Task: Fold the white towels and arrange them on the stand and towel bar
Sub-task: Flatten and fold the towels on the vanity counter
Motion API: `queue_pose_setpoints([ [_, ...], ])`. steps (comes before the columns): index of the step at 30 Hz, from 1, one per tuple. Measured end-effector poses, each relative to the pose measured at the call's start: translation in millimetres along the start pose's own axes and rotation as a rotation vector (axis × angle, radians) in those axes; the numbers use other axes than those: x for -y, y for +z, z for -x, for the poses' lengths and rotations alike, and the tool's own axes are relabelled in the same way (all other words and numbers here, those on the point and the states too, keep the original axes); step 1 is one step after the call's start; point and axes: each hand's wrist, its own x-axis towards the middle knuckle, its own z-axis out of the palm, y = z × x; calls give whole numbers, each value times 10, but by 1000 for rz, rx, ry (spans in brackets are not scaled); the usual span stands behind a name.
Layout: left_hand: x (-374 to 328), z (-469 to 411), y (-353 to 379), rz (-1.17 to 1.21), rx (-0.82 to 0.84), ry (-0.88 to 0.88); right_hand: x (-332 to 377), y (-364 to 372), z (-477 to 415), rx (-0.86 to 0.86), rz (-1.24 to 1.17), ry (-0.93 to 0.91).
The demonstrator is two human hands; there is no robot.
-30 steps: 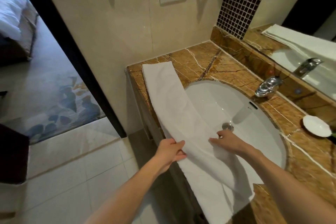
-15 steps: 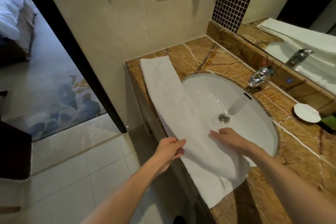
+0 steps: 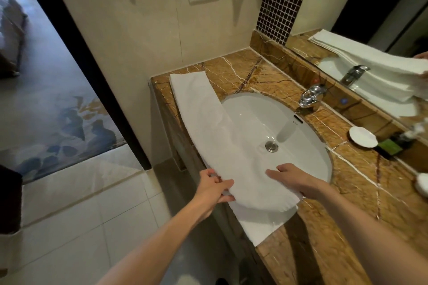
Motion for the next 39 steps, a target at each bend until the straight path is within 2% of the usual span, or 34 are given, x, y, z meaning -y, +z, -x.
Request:
queue_pose_setpoints([
  [5,162,86,39,-222,-51,-102,-142,49,41,20,29,52],
  [10,330,182,97,-550,-86,-45,-261,117,60,-6,99,54],
  [12,366,204,110,-542,-97,-55,-313,142,69,-10,134,66],
  [18,435,257,143,-297,-31,-114,-398,140,69,33,166,102],
  [22,542,251,108,-381,-53,-104,-441,144,78,48,174,96],
  [27,579,217,64,-669,-143,-1,-499,199,77,46,315,119],
  [30,499,229,75,-870,-224,202,-453,170,66,-3,381,66],
  [33,469,215,112,-1197,-268,441,-381,190,63,-179,443,-94],
  [35,449,194,155,-1497,-179,530,-332,275,70,-247,523,-274],
  [37,463,147,170,-1716,-41,550,-312,408,74,-185,644,-420],
  [39,535,91,151,-1814,31,511,-357,541,73,-99,770,-477],
])
